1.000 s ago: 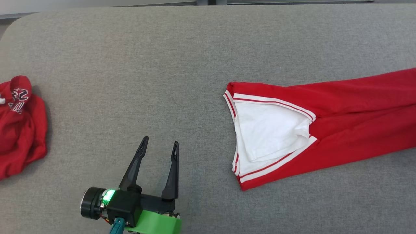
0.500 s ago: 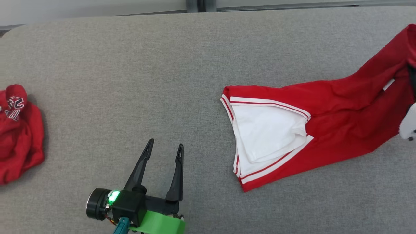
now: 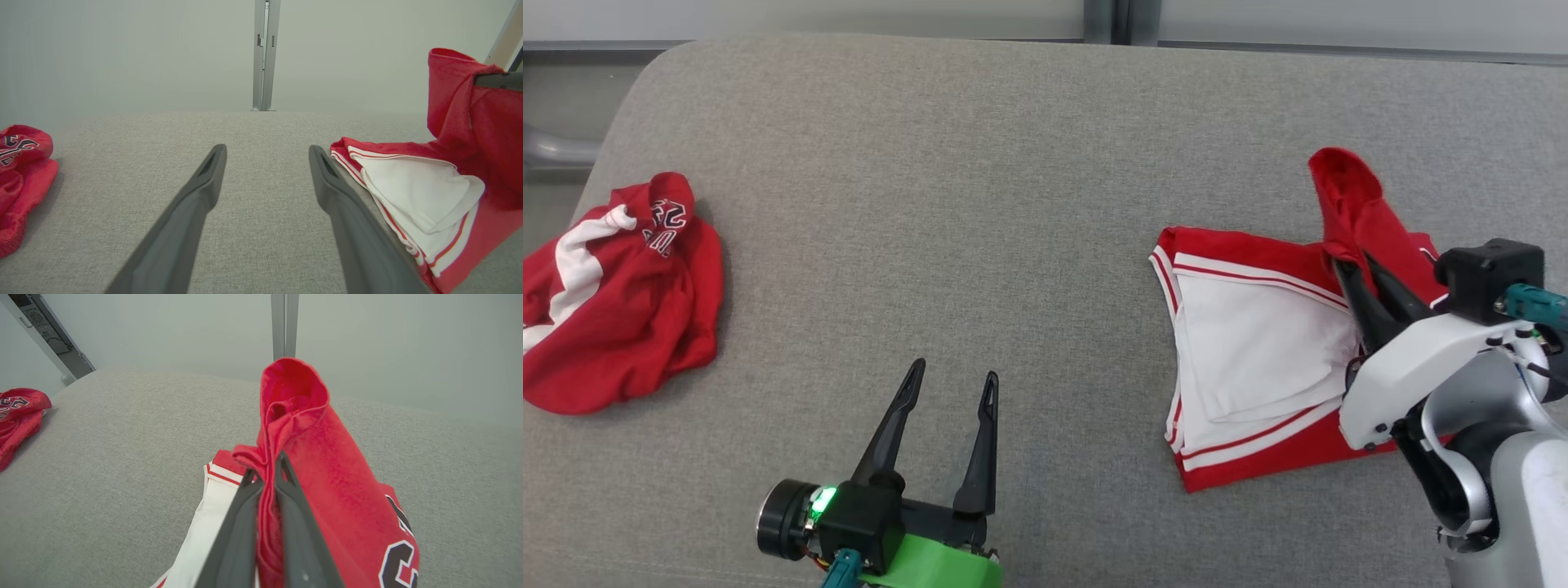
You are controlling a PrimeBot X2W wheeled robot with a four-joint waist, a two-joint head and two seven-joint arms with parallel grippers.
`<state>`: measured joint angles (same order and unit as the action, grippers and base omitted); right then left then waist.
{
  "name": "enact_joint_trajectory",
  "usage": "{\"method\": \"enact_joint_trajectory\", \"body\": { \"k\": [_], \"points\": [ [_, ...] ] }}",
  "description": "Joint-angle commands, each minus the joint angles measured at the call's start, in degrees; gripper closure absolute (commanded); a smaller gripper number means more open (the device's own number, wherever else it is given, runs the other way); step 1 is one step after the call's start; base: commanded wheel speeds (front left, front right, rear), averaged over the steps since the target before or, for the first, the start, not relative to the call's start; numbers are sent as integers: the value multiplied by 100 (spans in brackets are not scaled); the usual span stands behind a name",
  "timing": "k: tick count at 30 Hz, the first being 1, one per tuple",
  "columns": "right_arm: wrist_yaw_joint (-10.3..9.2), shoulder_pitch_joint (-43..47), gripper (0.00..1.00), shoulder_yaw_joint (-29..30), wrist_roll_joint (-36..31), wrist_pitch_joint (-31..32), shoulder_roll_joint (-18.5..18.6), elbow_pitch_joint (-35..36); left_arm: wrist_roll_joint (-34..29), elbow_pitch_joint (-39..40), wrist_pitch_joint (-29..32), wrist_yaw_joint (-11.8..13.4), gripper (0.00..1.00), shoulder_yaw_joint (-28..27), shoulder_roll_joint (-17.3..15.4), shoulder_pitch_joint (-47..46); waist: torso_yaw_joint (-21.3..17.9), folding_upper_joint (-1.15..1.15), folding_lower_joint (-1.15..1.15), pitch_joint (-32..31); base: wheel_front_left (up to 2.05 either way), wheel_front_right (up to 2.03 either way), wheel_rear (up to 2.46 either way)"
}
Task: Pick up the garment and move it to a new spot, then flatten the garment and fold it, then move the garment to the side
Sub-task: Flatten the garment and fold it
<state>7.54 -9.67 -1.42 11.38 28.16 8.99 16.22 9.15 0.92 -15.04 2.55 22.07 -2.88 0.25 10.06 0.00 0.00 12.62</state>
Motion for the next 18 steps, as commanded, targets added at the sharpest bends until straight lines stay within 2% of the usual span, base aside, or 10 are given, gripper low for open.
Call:
{"method": "enact_joint_trajectory", "body": {
  "k": [1,11,12,13,14,15,18],
  "points": [
    [-11,76,100,-61,1,-61,-64,-91,7,-9,-17,14,0,8,-4,-23,113,0,0,-11,0,0,0],
    [-10,210,100,-512,90,-433,-423,-1021,77,-47,-17,34,0,80,-4,-71,355,0,0,-7,0,0,0],
    [-10,197,94,-533,110,-464,-449,-1120,85,-51,-17,36,0,89,-4,-78,373,0,0,-8,0,0,0],
    [-10,182,67,-549,135,-498,-473,-1188,94,-53,-17,42,0,94,-4,-82,384,0,0,-9,0,0,0],
    [-10,154,24,-589,188,-531,-501,-1249,102,-55,-17,50,0,97,-4,-87,393,0,0,-8,0,0,0],
    [-10,139,0,-622,217,-550,-520,-1287,108,-53,-17,57,0,99,-4,-90,397,0,0,-7,0,0,0],
    [-10,70,0,-664,410,-642,-552,-1221,120,-42,-17,72,0,80,-4,-81,371,0,0,-11,0,0,0]
  ]
}}
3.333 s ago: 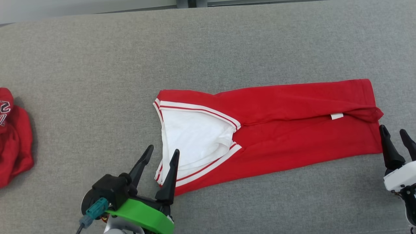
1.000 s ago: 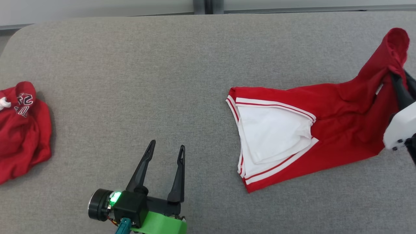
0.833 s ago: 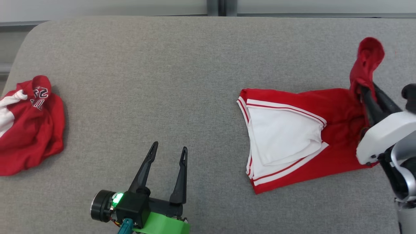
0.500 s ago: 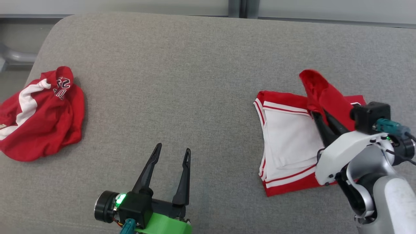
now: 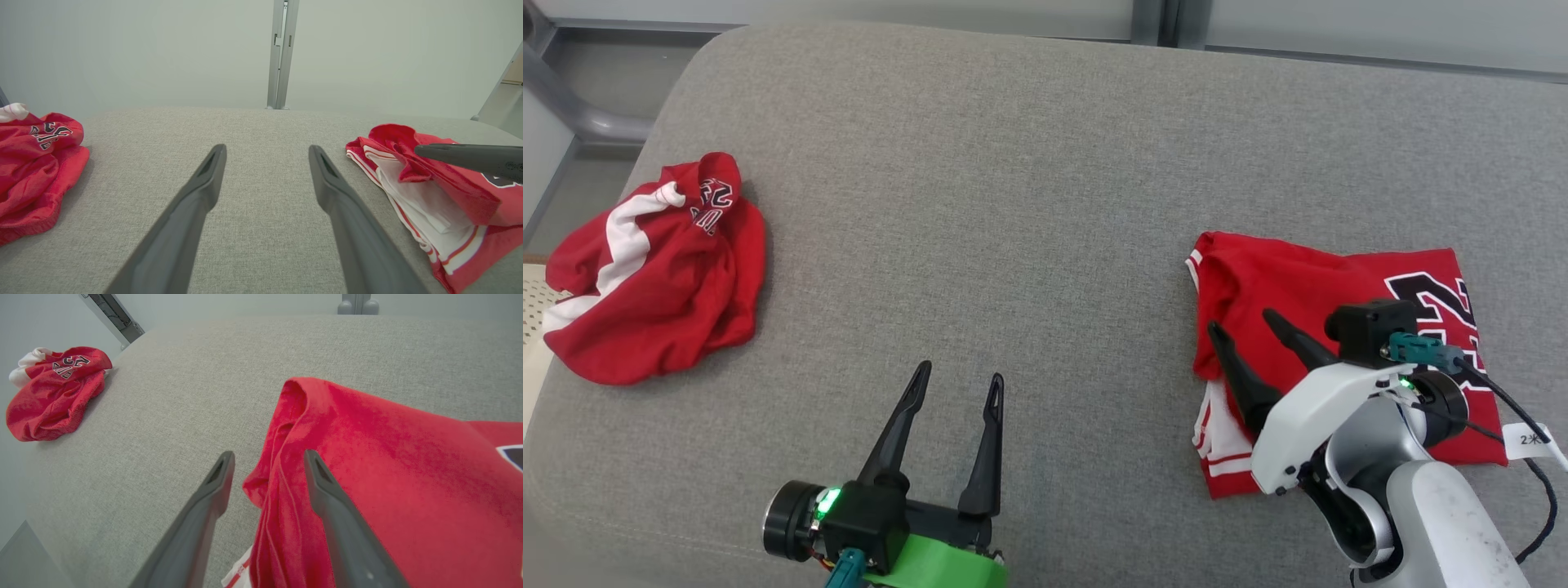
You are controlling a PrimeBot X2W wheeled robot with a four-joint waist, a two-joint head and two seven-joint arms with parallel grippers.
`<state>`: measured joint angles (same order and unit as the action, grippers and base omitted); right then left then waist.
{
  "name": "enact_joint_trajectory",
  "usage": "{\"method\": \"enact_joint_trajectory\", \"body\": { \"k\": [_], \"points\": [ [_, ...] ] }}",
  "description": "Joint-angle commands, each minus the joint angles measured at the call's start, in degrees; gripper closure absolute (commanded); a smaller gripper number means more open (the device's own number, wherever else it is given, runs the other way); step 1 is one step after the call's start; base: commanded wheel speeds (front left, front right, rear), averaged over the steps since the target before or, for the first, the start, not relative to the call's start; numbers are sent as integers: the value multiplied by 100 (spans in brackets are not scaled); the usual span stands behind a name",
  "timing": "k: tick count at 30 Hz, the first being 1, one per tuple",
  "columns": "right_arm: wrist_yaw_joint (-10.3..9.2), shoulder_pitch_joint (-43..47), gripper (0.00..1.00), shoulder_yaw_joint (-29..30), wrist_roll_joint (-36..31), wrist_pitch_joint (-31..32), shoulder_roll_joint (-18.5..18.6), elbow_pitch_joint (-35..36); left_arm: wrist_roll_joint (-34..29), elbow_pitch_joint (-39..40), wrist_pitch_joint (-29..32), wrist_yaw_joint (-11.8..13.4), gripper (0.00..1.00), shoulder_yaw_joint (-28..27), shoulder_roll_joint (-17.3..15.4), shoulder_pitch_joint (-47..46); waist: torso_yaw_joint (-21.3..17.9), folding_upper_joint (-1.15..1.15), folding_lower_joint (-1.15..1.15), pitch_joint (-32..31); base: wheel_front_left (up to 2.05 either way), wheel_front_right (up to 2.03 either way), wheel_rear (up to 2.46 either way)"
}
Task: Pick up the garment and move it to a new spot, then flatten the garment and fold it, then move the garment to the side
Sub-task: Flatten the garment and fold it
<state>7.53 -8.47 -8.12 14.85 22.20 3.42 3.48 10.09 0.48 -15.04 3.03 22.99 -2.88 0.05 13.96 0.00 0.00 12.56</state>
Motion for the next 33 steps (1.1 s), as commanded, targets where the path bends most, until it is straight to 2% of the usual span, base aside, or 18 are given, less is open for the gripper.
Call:
{"method": "enact_joint_trajectory", "body": {
  "k": [1,5,11,13,15,18,21,24,27,33],
  "points": [
    [-9,-65,0,21,121,-78,3,115,25,7,-17,35,0,-17,-4,-51,-38,0,0,-10,0,0,0],
    [-9,-98,0,177,255,-167,170,512,34,33,-17,56,0,-61,-4,-8,-201,0,0,-64,0,0,0],
    [-5,84,0,493,475,-711,758,784,116,115,-17,128,0,-179,-4,37,-543,0,0,-223,0,0,0],
    [-5,147,0,425,704,-1008,923,697,167,177,-17,185,0,-276,-5,84,-696,0,0,-298,0,0,0],
    [-8,163,0,166,899,-1406,1264,535,201,187,-17,246,0,-374,-5,158,-849,0,0,-384,0,0,0],
    [-6,197,0,-200,1054,-2182,1620,-3,206,206,-17,354,0,-551,-5,291,-1046,0,0,-572,0,0,0],
    [-5,218,0,-403,1086,-2920,1765,-609,174,192,-17,374,0,-685,-6,462,-1157,0,0,-758,0,0,0],
    [-7,154,0,-470,1027,-3583,1704,-1135,83,212,-17,427,0,-858,-6,625,-1258,0,0,-930,0,0,0],
    [-7,115,0,-460,692,-3736,1600,-1451,13,277,-17,447,0,-988,-5,793,-1319,0,0,-1103,0,0,0],
    [-9,499,0,132,-9,-3741,1041,-1095,-146,409,-17,282,0,-1185,-5,1042,-1350,0,0,-1338,0,0,0]
  ]
}}
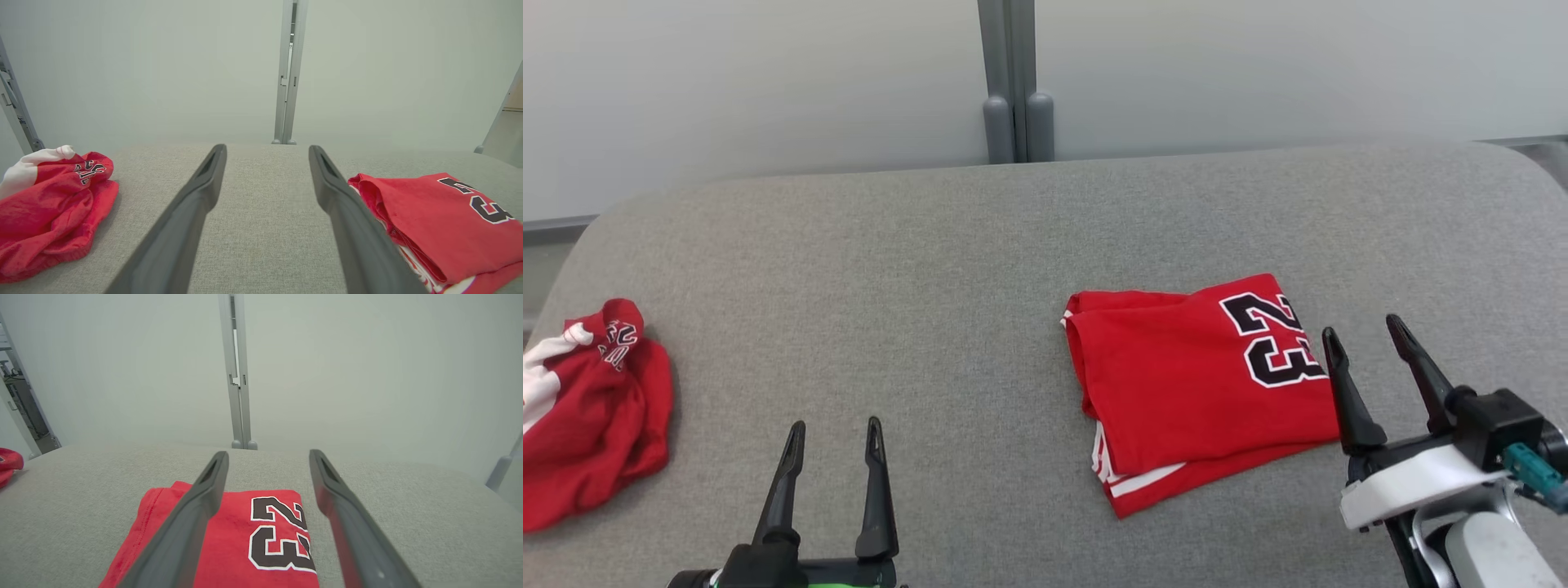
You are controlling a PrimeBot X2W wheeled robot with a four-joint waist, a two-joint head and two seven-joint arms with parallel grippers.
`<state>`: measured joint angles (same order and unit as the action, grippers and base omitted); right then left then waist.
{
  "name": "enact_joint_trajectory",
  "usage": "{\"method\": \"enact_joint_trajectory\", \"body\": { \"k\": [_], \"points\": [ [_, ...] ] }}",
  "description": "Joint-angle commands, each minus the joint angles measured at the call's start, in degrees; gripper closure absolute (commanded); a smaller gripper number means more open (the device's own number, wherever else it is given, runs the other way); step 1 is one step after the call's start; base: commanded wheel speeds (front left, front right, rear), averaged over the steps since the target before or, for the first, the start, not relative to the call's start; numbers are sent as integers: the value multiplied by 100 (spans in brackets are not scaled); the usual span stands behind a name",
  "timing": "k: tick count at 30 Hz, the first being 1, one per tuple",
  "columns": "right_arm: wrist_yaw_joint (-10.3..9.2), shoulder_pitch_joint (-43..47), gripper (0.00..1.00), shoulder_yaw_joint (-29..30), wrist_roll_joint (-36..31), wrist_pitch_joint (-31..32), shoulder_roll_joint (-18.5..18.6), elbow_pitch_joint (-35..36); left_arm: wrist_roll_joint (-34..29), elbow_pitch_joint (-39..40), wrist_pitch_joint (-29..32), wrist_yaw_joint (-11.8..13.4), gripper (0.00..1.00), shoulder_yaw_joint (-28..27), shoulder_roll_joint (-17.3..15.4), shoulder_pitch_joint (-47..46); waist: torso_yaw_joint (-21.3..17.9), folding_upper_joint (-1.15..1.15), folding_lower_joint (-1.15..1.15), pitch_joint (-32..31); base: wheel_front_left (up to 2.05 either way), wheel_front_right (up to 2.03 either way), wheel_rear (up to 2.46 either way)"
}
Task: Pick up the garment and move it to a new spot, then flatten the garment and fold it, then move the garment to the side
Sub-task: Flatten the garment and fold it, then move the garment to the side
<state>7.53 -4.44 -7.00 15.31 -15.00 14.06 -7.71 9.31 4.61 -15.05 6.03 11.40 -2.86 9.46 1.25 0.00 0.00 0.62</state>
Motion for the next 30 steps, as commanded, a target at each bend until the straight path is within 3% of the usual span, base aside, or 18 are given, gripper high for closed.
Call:
{"method": "enact_joint_trajectory", "body": {
  "k": [1,13,30],
  "points": [
    [-8,165,0,51,-130,-22,-86,69,-120,-49,-15,-35,0,-58,-7,148,-77,0,0,-172,0,0,0],
    [-9,766,0,14,-555,-24,-540,68,-289,-360,-16,-249,0,-274,-7,436,-45,0,0,-432,0,0,0],
    [-9,795,0,-61,-572,-24,-551,14,-225,-498,-16,-198,0,-233,-7,384,-21,0,0,-526,0,0,0]
  ]
}}
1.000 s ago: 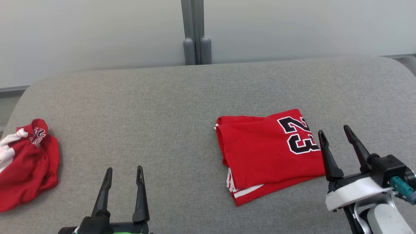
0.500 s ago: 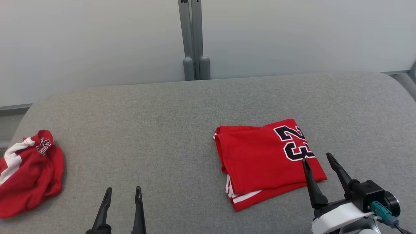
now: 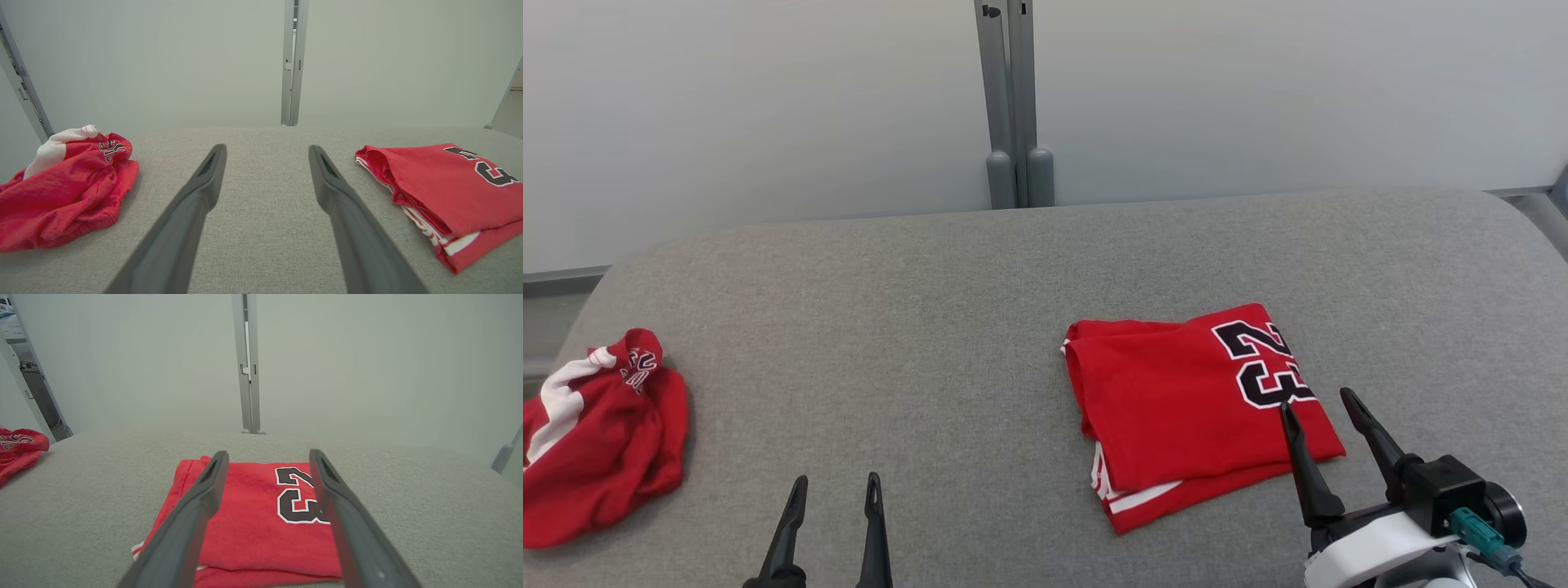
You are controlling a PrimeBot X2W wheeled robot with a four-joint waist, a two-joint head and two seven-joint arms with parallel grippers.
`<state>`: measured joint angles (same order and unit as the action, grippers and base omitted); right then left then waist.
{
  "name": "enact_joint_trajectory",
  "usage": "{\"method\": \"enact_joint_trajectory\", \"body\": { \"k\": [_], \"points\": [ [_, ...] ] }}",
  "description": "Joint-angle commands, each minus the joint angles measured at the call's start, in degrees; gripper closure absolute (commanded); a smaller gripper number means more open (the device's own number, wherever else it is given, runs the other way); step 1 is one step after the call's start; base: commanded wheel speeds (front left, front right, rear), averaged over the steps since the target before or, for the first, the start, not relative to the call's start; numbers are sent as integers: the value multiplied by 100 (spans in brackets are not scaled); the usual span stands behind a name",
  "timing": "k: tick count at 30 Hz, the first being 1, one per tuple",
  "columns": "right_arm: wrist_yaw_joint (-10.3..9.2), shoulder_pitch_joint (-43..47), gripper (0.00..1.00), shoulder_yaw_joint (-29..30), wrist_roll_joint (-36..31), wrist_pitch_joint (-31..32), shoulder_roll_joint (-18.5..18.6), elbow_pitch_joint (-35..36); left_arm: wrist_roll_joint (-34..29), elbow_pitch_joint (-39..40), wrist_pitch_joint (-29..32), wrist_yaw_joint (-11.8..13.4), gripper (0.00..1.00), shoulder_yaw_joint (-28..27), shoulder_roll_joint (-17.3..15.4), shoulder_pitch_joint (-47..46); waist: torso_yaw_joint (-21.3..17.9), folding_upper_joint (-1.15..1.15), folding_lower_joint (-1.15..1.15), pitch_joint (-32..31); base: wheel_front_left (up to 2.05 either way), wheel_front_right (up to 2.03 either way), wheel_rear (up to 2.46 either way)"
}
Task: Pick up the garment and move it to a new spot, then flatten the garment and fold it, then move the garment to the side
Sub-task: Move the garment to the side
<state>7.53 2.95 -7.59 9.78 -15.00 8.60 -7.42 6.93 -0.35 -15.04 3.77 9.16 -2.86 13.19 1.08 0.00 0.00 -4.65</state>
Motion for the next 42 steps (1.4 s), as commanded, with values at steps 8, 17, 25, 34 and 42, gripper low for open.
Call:
{"method": "enact_joint_trajectory", "body": {
  "k": [8,17,25,34,42],
  "points": [
    [-9,51,0,-53,20,-24,17,-26,-17,4,-17,30,0,27,-7,4,-22,0,0,5,0,0,0],
    [-9,20,0,-70,-3,-24,12,41,-72,17,-17,50,0,88,-7,-84,30,0,0,81,0,0,0],
    [-9,-160,0,-92,45,-25,4,74,-125,128,-17,98,0,167,-7,-164,110,0,0,272,0,0,0],
    [-9,-963,0,-201,1099,-21,510,-628,-201,264,-17,122,0,417,-7,-462,191,0,0,762,0,0,0],
    [-9,-2003,0,-912,2611,499,1567,-1701,-207,323,-16,171,0,687,-8,-867,330,0,0,1358,0,0,0]
  ]
}}
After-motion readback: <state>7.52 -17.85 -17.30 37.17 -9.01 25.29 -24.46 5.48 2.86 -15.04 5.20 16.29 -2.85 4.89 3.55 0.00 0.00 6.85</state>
